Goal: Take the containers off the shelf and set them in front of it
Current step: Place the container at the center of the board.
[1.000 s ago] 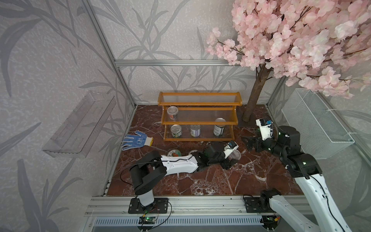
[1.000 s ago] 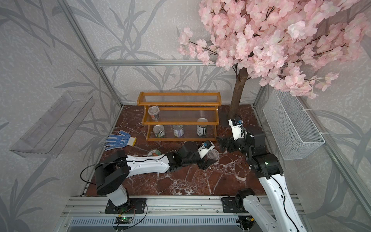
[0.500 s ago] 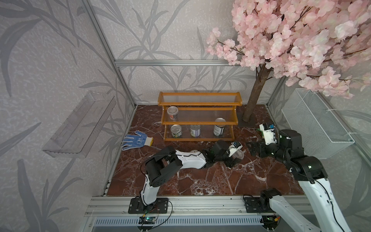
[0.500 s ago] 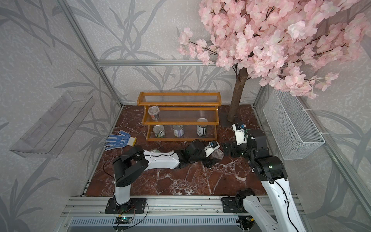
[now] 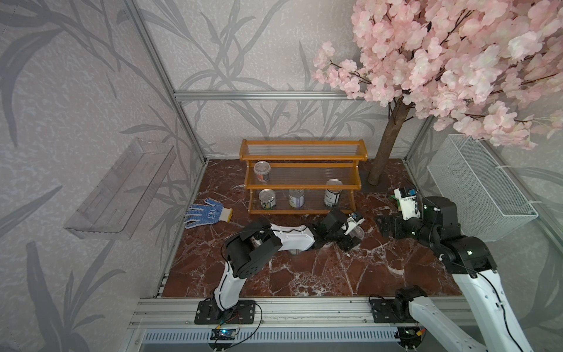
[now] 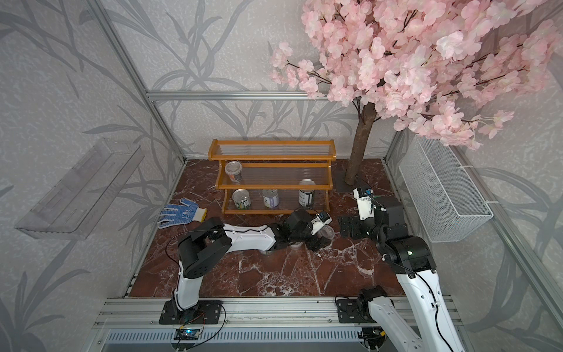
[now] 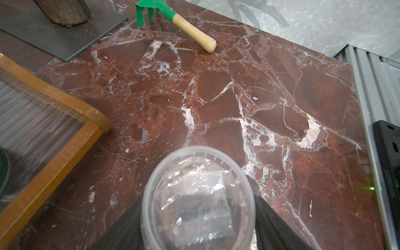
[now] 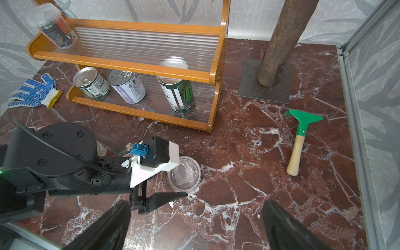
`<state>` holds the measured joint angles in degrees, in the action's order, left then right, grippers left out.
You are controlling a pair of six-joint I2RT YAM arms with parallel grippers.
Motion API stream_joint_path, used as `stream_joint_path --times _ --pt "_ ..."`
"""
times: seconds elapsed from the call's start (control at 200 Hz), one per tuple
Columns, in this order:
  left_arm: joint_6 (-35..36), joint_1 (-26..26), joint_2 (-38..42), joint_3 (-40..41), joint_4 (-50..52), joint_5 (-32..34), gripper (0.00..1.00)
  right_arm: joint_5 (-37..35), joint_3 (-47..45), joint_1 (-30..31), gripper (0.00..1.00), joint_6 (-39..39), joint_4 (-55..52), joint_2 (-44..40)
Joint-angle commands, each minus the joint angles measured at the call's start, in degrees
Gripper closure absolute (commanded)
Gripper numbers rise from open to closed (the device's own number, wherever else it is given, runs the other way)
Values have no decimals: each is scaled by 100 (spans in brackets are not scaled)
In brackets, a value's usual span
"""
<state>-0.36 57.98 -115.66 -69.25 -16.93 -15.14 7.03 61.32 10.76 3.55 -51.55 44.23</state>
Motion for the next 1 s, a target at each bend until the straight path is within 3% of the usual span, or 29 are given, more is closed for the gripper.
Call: stream_joint_path --times 0.0,0.995 --pt "130 3 -119 -186 143 -157 25 -16 -23 -31 1 -21 161 32" --pt "555 3 4 -234 755 -376 22 141 -217 -39 1 -20 412 131"
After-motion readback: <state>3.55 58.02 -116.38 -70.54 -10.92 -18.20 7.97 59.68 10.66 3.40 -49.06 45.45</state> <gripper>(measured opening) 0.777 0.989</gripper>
